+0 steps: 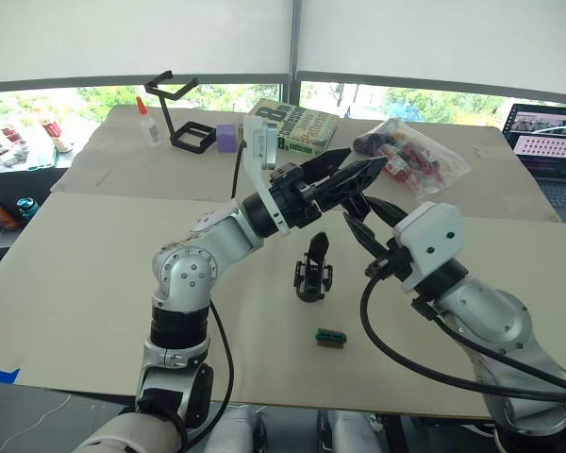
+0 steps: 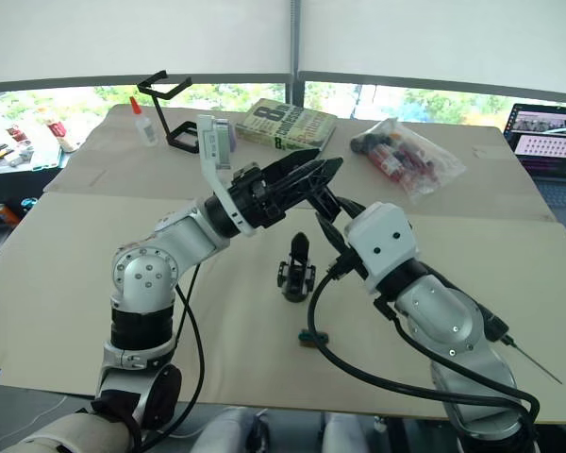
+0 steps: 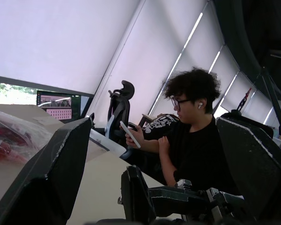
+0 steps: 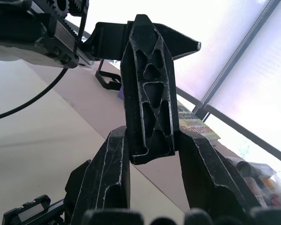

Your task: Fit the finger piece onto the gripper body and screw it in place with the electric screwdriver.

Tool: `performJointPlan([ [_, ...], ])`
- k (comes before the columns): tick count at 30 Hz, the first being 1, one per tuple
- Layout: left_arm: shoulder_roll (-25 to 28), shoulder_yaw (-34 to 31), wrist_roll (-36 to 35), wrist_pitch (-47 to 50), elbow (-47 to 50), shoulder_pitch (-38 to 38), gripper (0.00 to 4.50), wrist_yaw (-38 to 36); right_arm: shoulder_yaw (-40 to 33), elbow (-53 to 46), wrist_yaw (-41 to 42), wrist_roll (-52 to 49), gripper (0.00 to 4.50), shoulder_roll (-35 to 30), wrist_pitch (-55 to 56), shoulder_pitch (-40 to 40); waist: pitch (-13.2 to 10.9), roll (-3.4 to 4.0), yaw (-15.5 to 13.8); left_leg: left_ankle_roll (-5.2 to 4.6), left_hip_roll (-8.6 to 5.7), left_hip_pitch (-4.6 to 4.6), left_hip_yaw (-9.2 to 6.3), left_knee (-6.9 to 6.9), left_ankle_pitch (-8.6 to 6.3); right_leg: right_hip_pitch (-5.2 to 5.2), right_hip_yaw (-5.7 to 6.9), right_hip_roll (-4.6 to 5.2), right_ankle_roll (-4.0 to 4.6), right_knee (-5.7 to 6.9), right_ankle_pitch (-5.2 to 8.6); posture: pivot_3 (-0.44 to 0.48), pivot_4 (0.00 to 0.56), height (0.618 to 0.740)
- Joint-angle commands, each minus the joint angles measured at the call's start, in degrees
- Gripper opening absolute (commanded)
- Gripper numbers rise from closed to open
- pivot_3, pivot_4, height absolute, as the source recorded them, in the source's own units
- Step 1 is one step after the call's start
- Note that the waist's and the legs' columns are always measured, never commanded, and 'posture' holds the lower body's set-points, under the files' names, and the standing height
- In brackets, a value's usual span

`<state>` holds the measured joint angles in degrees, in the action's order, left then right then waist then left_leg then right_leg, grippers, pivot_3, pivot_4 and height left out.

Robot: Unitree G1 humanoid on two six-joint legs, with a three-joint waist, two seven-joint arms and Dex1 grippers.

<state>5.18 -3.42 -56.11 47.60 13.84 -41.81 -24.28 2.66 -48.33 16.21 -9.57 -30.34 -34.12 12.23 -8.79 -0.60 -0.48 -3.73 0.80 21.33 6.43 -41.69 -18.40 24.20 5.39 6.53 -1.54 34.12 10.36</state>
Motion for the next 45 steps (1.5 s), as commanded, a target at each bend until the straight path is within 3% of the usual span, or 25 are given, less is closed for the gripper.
performJointPlan([
  [1,-0.22,-0.23,-0.99,-0.79,2.54,-0.24,3.73,0.30,-1.03,-1.33,-0.24,0.96,1.10,0.66,1.09,0.64,0.00,0.00,-0.03,0.05,0.01,0.00,-0.01,0.00,0.03,0.00,0.00,-0.02,-0.03,0.01,0.03,0.000,0.150,0.740],
  [9,-0.23,0.61,-0.27,-1.77,3.16,-0.37,0.18,0.12,-1.39,-1.76,0.88,1.14,1.10,0.30,0.13,0.19,0.00,0.00,-0.02,0.11,0.04,-0.04,0.00,0.00,0.08,0.03,-0.07,-0.10,0.23,0.05,-0.11,0.000,0.150,0.740],
  [10,-0.39,0.64,0.04,-2.36,3.23,-0.33,0.08,0.20,-1.80,-1.91,1.33,0.88,1.10,0.15,-0.07,0.04,0.00,0.00,-0.12,0.10,0.05,-0.04,0.00,0.00,0.07,0.03,-0.07,-0.10,0.23,0.03,-0.10,0.000,0.150,0.740],
  [11,-0.59,0.52,0.14,-2.75,3.18,-0.34,0.08,0.45,-2.45,-2.20,2.19,-0.34,1.10,0.21,-0.49,-0.19,0.00,0.00,-0.16,0.10,0.04,-0.01,-0.01,0.00,0.08,0.02,-0.07,-0.08,0.23,0.02,-0.10,0.000,0.150,0.740],
  [13,-0.49,-0.39,1.44,-4.87,2.11,-0.77,0.00,0.20,-6.89,-3.67,6.53,-7.97,2.12,0.17,-2.38,-0.84,0.00,-0.01,-0.21,0.09,0.04,0.00,-0.01,0.00,0.07,0.02,-0.07,-0.09,0.23,0.00,-0.10,0.000,0.150,0.740],
  [15,1.41,-2.29,-0.38,-3.25,-0.82,-2.12,0.00,-1.68,-12.06,-3.62,12.01,-14.50,2.78,-3.02,-4.26,-0.76,-0.01,0.00,-0.23,0.08,0.05,0.02,-0.03,0.00,0.07,0.02,-0.07,-0.10,0.24,-0.02,-0.11,0.000,0.150,0.740],
  [17,6.27,-3.12,-4.62,2.73,-4.37,-3.70,0.00,-7.43,-16.81,-2.06,18.17,-21.57,3.55,-7.78,-6.33,0.65,-0.02,0.00,-0.11,0.06,0.06,0.02,-0.03,0.00,0.06,0.02,-0.07,-0.09,0.26,-0.01,-0.12,0.000,0.150,0.740],
  [20,13.29,-0.95,-3.97,5.85,-8.15,-5.41,0.00,-16.93,-21.08,1.62,25.61,-33.37,4.49,-15.54,-12.89,2.95,-0.05,0.05,0.48,0.04,0.11,-0.01,-0.01,0.00,0.06,0.07,-0.11,-0.12,0.29,0.06,-0.11,0.000,0.150,0.740],
  [25,21.12,5.82,-1.28,9.32,-9.27,-8.61,0.00,-30.71,-20.23,9.29,27.36,-48.17,4.49,-23.42,-25.31,10.46,-0.10,0.02,0.39,-0.01,0.14,0.04,-0.03,0.04,0.03,0.14,-0.12,-0.09,0.41,0.07,-0.08,0.000,0.150,0.740],
  [29,23.82,10.28,1.29,10.09,-8.70,-9.63,0.00,-37.00,-13.42,10.72,25.93,-53.93,4.49,-24.50,-31.76,16.43,-0.10,0.03,-0.01,-0.12,0.13,0.10,-0.04,0.08,-0.04,0.18,-0.12,-0.05,0.41,-0.01,-0.07,0.000,0.150,0.740],
  [33,24.09,13.01,3.26,10.15,-7.12,-9.63,0.00,-39.33,-8.55,12.33,19.51,-58.12,4.49,-19.98,-36.10,21.83,-0.10,0.02,-0.20,-0.13,0.10,0.47,-0.05,0.02,-0.04,0.46,-0.10,0.00,0.40,-0.01,-0.08,0.000,0.150,0.740],
  [37,22.38,11.82,2.80,10.30,-6.80,-9.13,0.00,-37.98,-6.83,13.38,14.19,-62.30,4.49,-16.98,-38.71,23.55,-0.10,0.02,-0.38,-0.13,0.06,0.82,-0.07,-0.05,-0.03,0.75,-0.04,0.03,0.38,0.05,-0.10,0.000,0.150,0.740],
  [45,22.21,11.67,3.16,10.08,-5.06,-7.70,0.00,-38.21,-4.99,14.04,11.75,-65.41,4.49,-16.19,-39.11,23.99,-0.10,0.02,-0.16,-0.12,0.04,0.89,-0.02,-0.05,-0.02,0.81,0.03,-0.01,0.33,0.32,-0.12,0.000,0.150,0.740],
])
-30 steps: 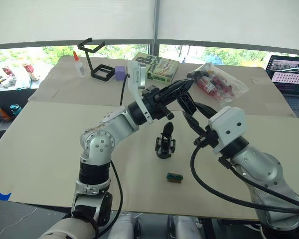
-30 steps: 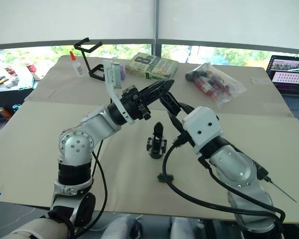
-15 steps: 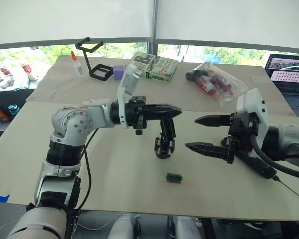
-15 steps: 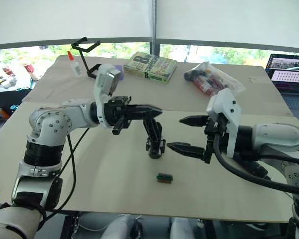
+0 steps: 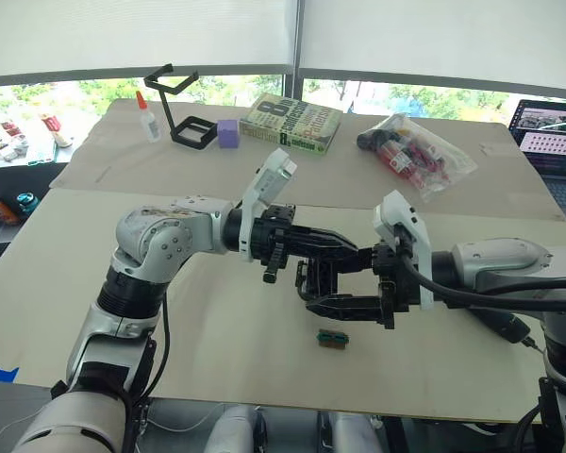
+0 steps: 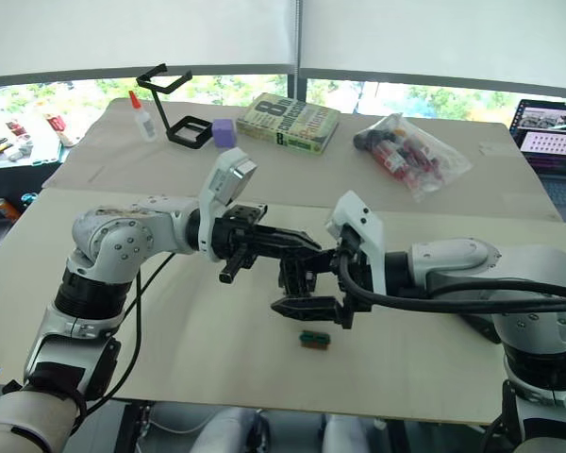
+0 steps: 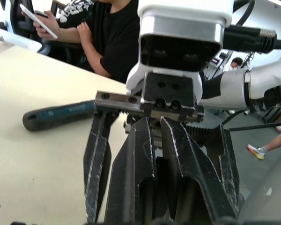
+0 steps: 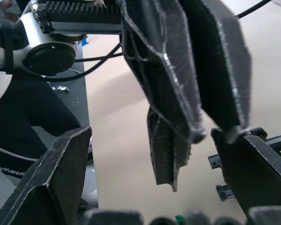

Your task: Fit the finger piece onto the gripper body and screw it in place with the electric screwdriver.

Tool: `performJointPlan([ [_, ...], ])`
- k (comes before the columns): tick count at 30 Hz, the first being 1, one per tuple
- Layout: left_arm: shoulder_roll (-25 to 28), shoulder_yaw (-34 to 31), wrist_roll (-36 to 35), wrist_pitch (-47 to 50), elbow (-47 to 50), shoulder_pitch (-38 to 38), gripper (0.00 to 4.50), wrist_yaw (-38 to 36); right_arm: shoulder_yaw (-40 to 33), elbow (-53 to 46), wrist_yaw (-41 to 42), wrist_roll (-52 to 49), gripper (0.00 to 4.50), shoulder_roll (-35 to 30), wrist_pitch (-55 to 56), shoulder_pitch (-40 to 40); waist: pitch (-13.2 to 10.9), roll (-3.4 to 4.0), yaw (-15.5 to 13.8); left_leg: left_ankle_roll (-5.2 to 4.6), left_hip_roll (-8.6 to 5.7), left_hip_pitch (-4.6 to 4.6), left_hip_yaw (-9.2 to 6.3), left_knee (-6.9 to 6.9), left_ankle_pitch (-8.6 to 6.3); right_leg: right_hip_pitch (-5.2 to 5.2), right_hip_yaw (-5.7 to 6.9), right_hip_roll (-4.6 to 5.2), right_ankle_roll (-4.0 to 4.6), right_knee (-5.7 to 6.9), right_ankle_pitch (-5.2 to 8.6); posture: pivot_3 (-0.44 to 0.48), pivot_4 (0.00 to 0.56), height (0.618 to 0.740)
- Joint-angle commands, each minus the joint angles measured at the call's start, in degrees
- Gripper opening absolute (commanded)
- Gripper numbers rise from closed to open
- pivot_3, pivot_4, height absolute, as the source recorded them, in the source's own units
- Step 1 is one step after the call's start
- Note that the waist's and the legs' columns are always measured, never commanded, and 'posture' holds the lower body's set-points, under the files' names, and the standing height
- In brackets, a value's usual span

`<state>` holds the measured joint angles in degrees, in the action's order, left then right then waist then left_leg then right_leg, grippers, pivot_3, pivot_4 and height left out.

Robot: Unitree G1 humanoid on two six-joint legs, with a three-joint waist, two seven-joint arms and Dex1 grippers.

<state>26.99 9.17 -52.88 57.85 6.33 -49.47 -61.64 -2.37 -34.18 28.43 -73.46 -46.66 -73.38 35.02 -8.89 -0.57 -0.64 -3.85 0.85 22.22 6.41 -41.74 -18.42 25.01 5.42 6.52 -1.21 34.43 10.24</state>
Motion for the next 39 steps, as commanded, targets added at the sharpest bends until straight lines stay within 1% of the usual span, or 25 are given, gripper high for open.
performJointPlan([
  [1,0.37,-0.89,-0.08,-0.09,2.53,0.02,0.00,-0.86,0.23,0.01,-0.49,-1.52,4.49,0.17,0.25,1.35,0.00,0.00,0.00,0.01,0.00,-0.01,0.00,0.00,0.01,0.00,0.00,0.00,0.00,0.02,0.00,0.000,0.150,0.740],
  [4,0.30,-0.75,-0.05,0.13,2.66,0.07,0.00,-0.87,0.91,0.34,0.04,-1.27,4.49,0.07,0.43,1.83,0.00,0.00,-0.01,0.05,0.01,-0.04,0.00,-0.04,0.03,0.00,-0.02,0.00,-0.01,0.07,0.01,0.000,0.150,0.740],
  [5,0.15,-0.83,-0.03,-0.04,2.71,0.11,0.00,-0.76,1.10,0.47,0.16,-1.21,4.25,0.09,0.52,2.00,0.00,0.00,-0.01,0.06,0.01,-0.05,0.00,-0.05,0.04,0.00,-0.02,0.00,-0.01,0.07,0.01,0.000,0.150,0.740],
  [8,0.18,-0.83,0.04,0.03,3.11,0.39,0.00,-0.41,1.58,0.46,0.40,-0.82,3.29,0.39,1.02,2.32,0.00,0.00,0.02,0.07,0.02,-0.08,0.00,-0.06,0.05,0.00,-0.05,0.00,-0.01,0.09,0.01,0.000,0.150,0.740],
  [13,1.27,-0.19,0.36,0.20,4.38,1.52,0.00,-1.18,1.58,-0.17,0.46,-1.34,1.48,1.41,1.63,2.41,0.00,0.00,0.06,0.08,0.02,-0.08,0.00,-0.05,0.05,0.02,-0.07,0.00,-0.01,0.30,0.01,0.000,0.150,0.740],
  [14,1.50,0.12,0.44,0.32,4.56,1.59,0.00,-1.47,1.57,-0.35,0.66,-1.41,1.26,1.44,1.58,2.32,0.00,0.00,0.03,0.08,0.02,-0.08,0.00,-0.05,0.05,0.02,-0.07,0.00,-0.01,0.31,0.01,0.000,0.150,0.740],
  [16,1.82,0.70,0.97,0.01,4.83,1.69,0.00,-2.21,1.64,-0.54,1.12,-1.17,0.49,1.39,1.63,2.20,0.00,0.00,-0.01,0.08,0.02,-0.07,0.00,-0.06,0.06,0.03,-0.06,0.01,-0.01,0.31,0.01,0.000,0.150,0.740],
  [17,1.80,0.74,1.09,-0.08,4.89,1.81,0.00,-2.30,1.56,-0.70,1.44,-1.09,0.41,1.29,1.76,1.97,0.00,0.00,0.00,0.08,0.02,-0.08,0.00,-0.06,0.06,0.03,-0.07,0.01,-0.01,0.31,0.01,0.000,0.150,0.740],
  [20,1.20,0.21,0.96,-0.53,4.61,2.13,0.00,-2.59,1.38,-1.37,2.91,-0.33,0.41,0.96,2.58,0.89,0.00,0.00,-0.01,0.07,0.01,-0.07,0.00,-0.09,0.06,0.03,-0.07,0.01,-0.01,0.33,0.01,0.000,0.150,0.740],
  [23,-0.19,-1.39,1.57,-2.28,3.80,2.40,0.00,-1.05,1.13,-1.80,4.01,0.86,0.41,0.98,4.12,-0.64,0.00,0.00,-0.01,0.07,0.02,-0.08,0.00,-0.09,0.06,0.03,-0.08,0.01,-0.01,0.35,0.01,0.000,0.150,0.740],
  [24,-0.26,-2.03,1.65,-2.87,3.41,2.64,0.93,-1.18,1.09,-2.17,4.76,2.06,0.41,0.78,5.15,-1.59,0.00,0.00,-0.02,0.07,0.02,-0.07,0.00,-0.09,0.06,0.03,-0.08,0.01,-0.01,0.35,0.01,0.000,0.150,0.740],
  [25,-0.04,-2.40,2.02,-3.72,3.07,2.88,1.22,-1.78,1.17,-2.49,5.60,3.35,0.41,0.59,6.21,-2.41,0.00,0.00,-0.01,0.07,0.01,-0.07,0.00,-0.09,0.06,0.03,-0.08,0.01,-0.01,0.35,0.01,0.000,0.150,0.740],
  [26,0.38,-2.77,2.78,-4.91,2.41,3.17,1.78,-2.32,1.21,-2.87,6.73,4.88,0.41,0.28,7.59,-3.47,0.00,0.00,0.02,0.07,0.02,-0.08,0.00,-0.09,0.06,0.03,-0.08,0.01,-0.01,0.35,0.01,0.000,0.150,0.740],
  [28,0.86,-4.60,5.44,-9.99,-0.25,3.85,2.71,-2.90,0.91,-3.32,9.27,7.24,0.41,0.04,10.44,-5.73,0.00,0.00,0.01,0.07,0.01,-0.09,0.02,-0.09,0.06,0.03,-0.09,0.00,-0.01,0.36,0.01,0.000,0.150,0.740],
  [29,2.04,-5.38,7.75,-13.93,-2.41,4.41,3.27,-4.46,0.72,-3.62,11.06,9.02,0.41,-0.20,12.62,-7.27,0.00,0.00,0.00,0.07,0.01,-0.10,0.03,-0.09,0.06,0.03,-0.09,0.00,-0.02,0.39,0.02,0.000,0.150,0.740],
  [31,3.87,-6.14,11.50,-21.12,-6.05,5.47,4.23,-8.12,0.68,-3.86,13.55,12.02,0.41,-0.49,16.04,-9.57,0.00,0.00,0.18,0.09,-0.01,-0.15,0.07,-0.09,0.07,0.02,-0.12,-0.01,-0.02,0.41,0.02,0.000,0.150,0.740],
  [32,5.18,-5.95,14.42,-26.12,-8.84,6.13,4.48,-10.46,0.68,-3.79,15.05,14.15,0.41,-0.48,18.59,-11.06,0.00,0.00,0.21,0.10,-0.02,-0.16,0.09,-0.09,0.08,0.03,-0.14,-0.03,-0.01,0.42,0.02,0.000,0.150,0.740],
  [33,5.99,-5.85,16.53,-29.79,-11.33,6.57,4.50,-12.10,0.65,-3.66,16.63,16.13,0.41,-0.31,21.22,-12.39,0.00,0.00,0.20,0.13,-0.01,-0.18,0.10,-0.09,0.09,0.03,-0.14,-0.05,-0.01,0.42,0.02,0.000,0.150,0.740],
  [34,7.18,-5.04,20.68,-37.73,-15.13,7.85,4.50,-14.75,0.11,-3.08,18.87,17.98,0.41,0.20,24.60,-14.29,0.00,0.00,0.16,0.13,-0.02,-0.19,0.11,-0.09,0.09,0.03,-0.14,-0.06,-0.01,0.39,0.03,0.000,0.150,0.740],
  [36,8.33,-3.81,25.95,-48.08,-20.37,9.49,4.50,-18.21,-0.32,-2.15,21.40,20.55,0.41,0.57,28.50,-16.66,0.00,0.00,0.05,0.14,-0.04,-0.22,0.14,-0.09,0.10,0.03,-0.14,-0.06,0.00,0.25,0.04,0.000,0.150,0.740],
  [37,7.81,-3.83,28.03,-53.31,-23.09,10.66,4.50,-18.53,-0.12,-1.58,22.34,22.29,0.41,0.34,30.16,-17.59,0.00,0.00,0.05,0.14,-0.02,-0.22,0.15,-0.08,0.10,0.03,-0.13,-0.06,0.01,0.18,0.03,0.000,0.150,0.740],
  [38,7.16,-4.06,29.17,-56.54,-25.06,11.22,4.50,-18.63,0.13,-1.19,22.97,23.59,0.41,0.14,31.29,-18.16,0.00,0.00,0.03,0.14,-0.02,-0.21,0.15,-0.09,0.10,0.03,-0.14,-0.05,0.02,0.18,0.03,0.000,0.150,0.740],
  [39,6.90,-2.34,31.97,-60.70,-27.05,13.05,4.50,-19.44,0.03,-0.28,24.08,24.79,0.41,1.09,33.85,-18.67,0.00,0.00,-0.06,0.14,0.00,-0.18,0.15,-0.09,0.10,0.03,-0.14,-0.04,0.02,0.13,0.02,0.000,0.150,0.740],
])
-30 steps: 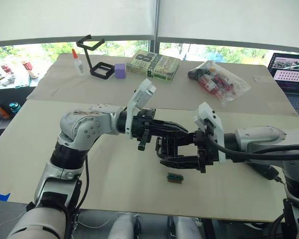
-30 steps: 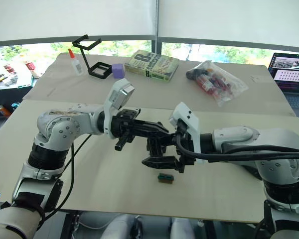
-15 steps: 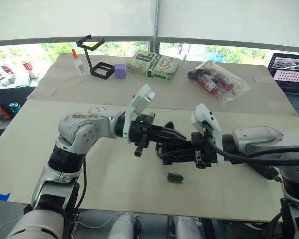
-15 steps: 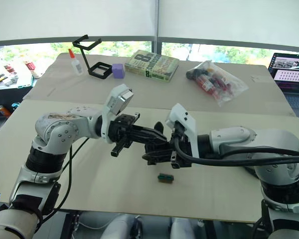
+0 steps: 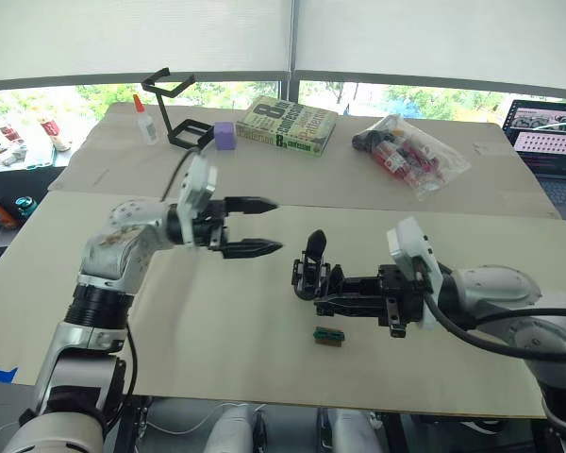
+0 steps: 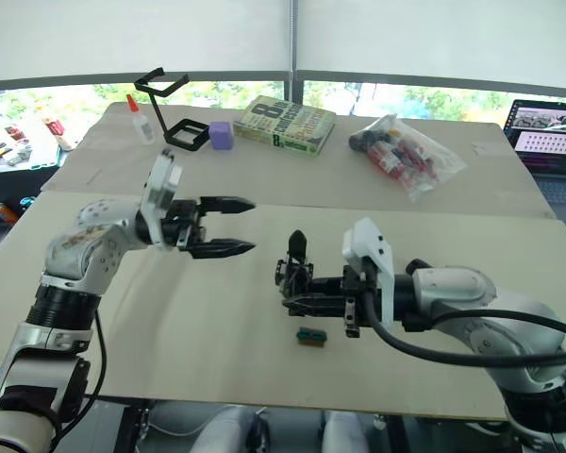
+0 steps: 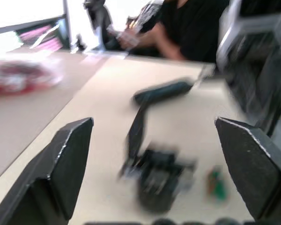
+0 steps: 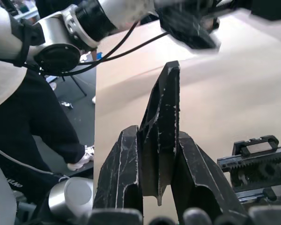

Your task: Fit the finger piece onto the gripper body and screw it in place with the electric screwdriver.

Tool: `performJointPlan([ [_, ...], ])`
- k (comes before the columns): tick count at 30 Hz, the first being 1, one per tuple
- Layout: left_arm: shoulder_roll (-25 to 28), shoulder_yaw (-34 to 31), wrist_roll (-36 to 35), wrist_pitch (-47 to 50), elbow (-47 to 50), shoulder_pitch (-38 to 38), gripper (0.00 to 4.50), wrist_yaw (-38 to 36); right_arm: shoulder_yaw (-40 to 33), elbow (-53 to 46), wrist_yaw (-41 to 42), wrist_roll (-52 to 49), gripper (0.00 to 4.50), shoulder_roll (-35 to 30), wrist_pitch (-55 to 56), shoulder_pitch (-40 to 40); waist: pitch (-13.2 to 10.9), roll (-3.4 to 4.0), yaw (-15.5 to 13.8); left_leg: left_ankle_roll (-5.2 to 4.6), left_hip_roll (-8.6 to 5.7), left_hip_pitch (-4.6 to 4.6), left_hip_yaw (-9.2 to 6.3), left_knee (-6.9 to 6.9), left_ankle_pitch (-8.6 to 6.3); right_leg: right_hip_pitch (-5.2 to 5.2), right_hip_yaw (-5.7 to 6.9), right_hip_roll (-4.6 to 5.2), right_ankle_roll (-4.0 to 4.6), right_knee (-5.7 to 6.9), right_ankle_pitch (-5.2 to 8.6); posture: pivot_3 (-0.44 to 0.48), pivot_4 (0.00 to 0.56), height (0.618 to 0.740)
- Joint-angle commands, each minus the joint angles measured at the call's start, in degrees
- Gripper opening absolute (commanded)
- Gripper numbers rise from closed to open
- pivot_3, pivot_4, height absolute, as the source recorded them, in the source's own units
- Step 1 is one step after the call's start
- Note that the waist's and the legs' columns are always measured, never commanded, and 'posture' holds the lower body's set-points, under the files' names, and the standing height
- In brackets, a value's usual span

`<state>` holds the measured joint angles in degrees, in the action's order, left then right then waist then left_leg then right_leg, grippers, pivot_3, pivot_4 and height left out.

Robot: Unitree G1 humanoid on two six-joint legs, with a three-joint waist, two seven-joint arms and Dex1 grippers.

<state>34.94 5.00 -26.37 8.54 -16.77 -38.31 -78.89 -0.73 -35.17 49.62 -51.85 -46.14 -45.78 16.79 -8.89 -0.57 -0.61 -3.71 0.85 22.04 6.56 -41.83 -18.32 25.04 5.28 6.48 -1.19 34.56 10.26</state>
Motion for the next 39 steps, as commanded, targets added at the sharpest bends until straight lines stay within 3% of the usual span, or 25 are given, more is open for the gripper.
performJointPlan([
  [1,-1.54,2.89,7.35,-14.64,-5.43,3.31,4.50,-2.82,-1.60,1.40,3.75,4.16,0.41,1.24,8.03,-0.76,0.00,-0.01,-0.16,-0.02,0.00,0.05,-0.02,-0.02,0.01,0.01,0.01,0.04,0.01,-0.01,-0.01,0.000,0.150,0.740],
  [3,-2.67,5.07,9.67,-16.89,-7.31,5.07,4.50,-3.98,-1.31,2.53,5.08,5.84,0.41,1.88,10.38,-1.20,0.00,0.00,-0.25,-0.07,-0.02,0.05,-0.01,-0.02,-0.01,-0.01,0.02,0.06,0.02,-0.09,-0.02,0.000,0.150,0.740],
  [6,-8.35,5.74,11.68,-19.40,-12.61,4.60,4.50,-0.24,-0.65,3.43,6.86,8.22,0.41,1.49,12.33,-1.45,0.00,-0.01,-0.66,-0.11,-0.02,0.20,-0.06,-0.05,-0.01,0.02,0.11,0.06,0.01,-0.01,-0.03,0.000,0.150,0.740],
  [13,-17.37,8.11,17.61,-23.50,-24.63,-1.20,4.50,3.32,-1.17,3.17,7.29,8.56,0.41,1.83,12.58,-1.26,-0.02,-0.05,-0.53,-0.19,-0.01,0.21,-0.11,-0.21,-0.05,0.02,0.11,0.07,0.01,-0.04,-0.06,0.000,0.150,0.740],
  [24,-24.17,7.62,20.66,-26.47,-32.82,-6.58,4.50,6.03,-1.41,0.60,5.83,8.48,0.41,1.94,12.25,-3.50,-0.02,-0.07,-0.17,-0.49,-0.03,0.27,-0.13,-0.27,-0.22,0.03,0.10,0.19,-0.05,0.22,-0.10,0.000,0.150,0.740],
  [27,-23.96,8.29,21.47,-26.57,-33.77,-6.50,3.61,5.21,-2.40,0.05,5.67,8.21,0.41,1.43,12.16,-4.42,-0.02,-0.07,-0.16,-0.52,-0.03,0.28,-0.14,-0.31,-0.24,0.02,0.11,0.22,-0.06,0.24,-0.11,0.000,0.150,0.740],
  [30,-23.51,9.09,22.08,-26.75,-33.49,-5.85,2.34,3.76,-2.87,0.34,5.70,8.50,0.41,1.32,12.56,-4.48,-0.02,-0.07,-0.10,-0.60,-0.02,0.27,-0.14,-0.43,-0.28,0.03,0.10,0.30,-0.06,0.22,-0.11,0.000,0.150,0.740],
  [39,-23.51,8.74,22.08,-25.74,-32.26,-4.88,2.37,3.44,2.80,9.27,7.00,14.33,0.41,7.50,17.72,2.77,-0.02,-0.07,0.03,-0.65,-0.03,0.23,-0.12,-0.46,-0.32,0.06,0.12,0.39,-0.07,0.28,-0.10,0.000,0.150,0.740],
])
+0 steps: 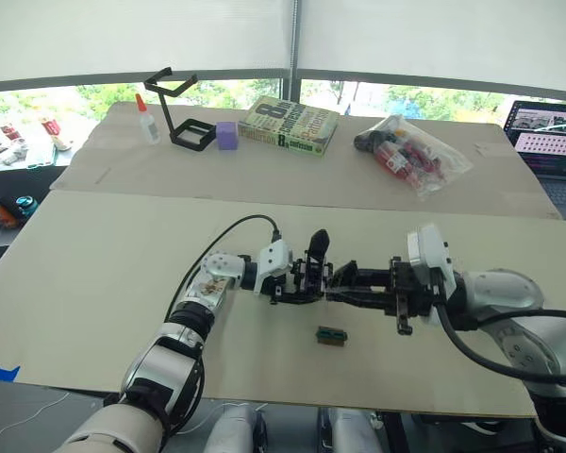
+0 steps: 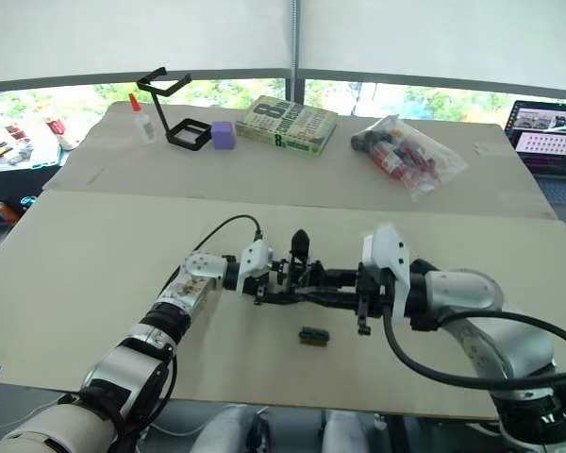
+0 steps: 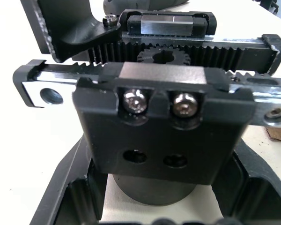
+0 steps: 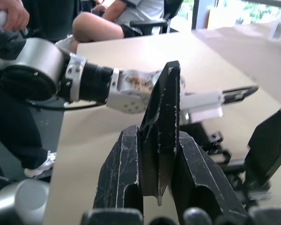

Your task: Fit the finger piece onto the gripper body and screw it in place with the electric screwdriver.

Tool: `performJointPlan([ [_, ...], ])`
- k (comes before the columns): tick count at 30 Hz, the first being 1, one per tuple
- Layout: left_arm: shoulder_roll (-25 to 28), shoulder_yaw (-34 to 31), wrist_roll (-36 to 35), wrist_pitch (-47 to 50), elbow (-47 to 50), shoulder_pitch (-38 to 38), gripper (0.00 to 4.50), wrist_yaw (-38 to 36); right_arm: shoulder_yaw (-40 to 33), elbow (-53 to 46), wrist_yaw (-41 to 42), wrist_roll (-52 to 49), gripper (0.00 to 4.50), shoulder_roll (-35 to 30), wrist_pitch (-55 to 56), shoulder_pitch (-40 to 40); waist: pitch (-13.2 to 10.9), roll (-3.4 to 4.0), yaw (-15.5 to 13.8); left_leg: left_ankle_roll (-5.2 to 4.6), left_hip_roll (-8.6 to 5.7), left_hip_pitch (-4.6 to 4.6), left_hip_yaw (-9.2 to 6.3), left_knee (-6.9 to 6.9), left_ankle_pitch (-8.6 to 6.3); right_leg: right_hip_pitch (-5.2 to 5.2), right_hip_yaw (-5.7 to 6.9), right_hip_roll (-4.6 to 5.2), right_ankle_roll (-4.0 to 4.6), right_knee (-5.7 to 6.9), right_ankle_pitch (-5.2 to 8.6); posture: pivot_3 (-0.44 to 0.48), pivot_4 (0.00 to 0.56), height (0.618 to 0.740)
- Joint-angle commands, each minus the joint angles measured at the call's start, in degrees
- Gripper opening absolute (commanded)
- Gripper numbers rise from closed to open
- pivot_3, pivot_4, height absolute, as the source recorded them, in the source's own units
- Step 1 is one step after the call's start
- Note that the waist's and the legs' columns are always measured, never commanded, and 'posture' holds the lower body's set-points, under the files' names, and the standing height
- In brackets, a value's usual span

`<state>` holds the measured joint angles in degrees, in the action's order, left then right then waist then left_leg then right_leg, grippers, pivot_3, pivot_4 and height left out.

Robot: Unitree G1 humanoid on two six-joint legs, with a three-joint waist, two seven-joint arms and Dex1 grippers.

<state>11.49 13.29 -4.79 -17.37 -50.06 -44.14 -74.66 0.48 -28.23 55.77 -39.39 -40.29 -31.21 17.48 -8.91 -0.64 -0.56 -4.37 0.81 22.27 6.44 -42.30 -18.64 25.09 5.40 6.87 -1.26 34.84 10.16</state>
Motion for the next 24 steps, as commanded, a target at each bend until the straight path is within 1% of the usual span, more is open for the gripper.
performJointPlan([
  [1,-0.12,0.49,0.55,0.28,1.26,1.10,2.37,-0.69,2.68,3.80,1.30,3.08,0.41,2.45,3.92,2.88,0.00,0.00,-0.01,0.00,-0.01,0.01,0.00,0.00,0.00,0.00,0.01,0.00,0.00,0.05,0.00,0.000,0.150,0.740],
  [5,-0.09,0.61,0.88,0.55,2.03,1.61,2.37,-0.16,5.41,9.45,2.65,6.56,0.41,5.74,7.14,5.29,0.00,0.01,0.02,0.01,-0.05,0.05,0.02,0.01,0.01,0.00,0.01,-0.01,-0.01,0.12,0.00,0.000,0.150,0.740],
  [11,0.67,0.99,1.59,1.01,2.70,2.29,2.37,0.26,7.38,15.46,5.18,10.40,0.41,7.64,10.95,6.95,0.01,0.01,0.06,0.01,-0.07,0.05,0.04,0.02,0.01,-0.02,0.02,-0.02,-0.05,0.10,0.01,0.000,0.150,0.740],
  [15,0.85,1.09,1.65,1.45,2.94,2.55,2.37,0.39,9.11,16.73,6.19,12.34,0.41,8.26,11.29,6.94,0.01,0.02,0.12,0.07,-0.04,0.02,0.04,0.02,0.04,-0.02,0.02,-0.04,-0.05,0.11,0.01,0.000,0.150,0.740],
  [24,1.06,1.38,1.71,2.00,3.33,3.09,2.37,0.37,9.99,18.35,6.69,14.94,0.41,7.99,11.09,6.23,0.02,0.03,0.15,0.10,-0.02,-0.01,0.03,0.00,0.06,-0.03,0.01,-0.03,-0.05,0.12,0.01,0.000,0.150,0.740],
])
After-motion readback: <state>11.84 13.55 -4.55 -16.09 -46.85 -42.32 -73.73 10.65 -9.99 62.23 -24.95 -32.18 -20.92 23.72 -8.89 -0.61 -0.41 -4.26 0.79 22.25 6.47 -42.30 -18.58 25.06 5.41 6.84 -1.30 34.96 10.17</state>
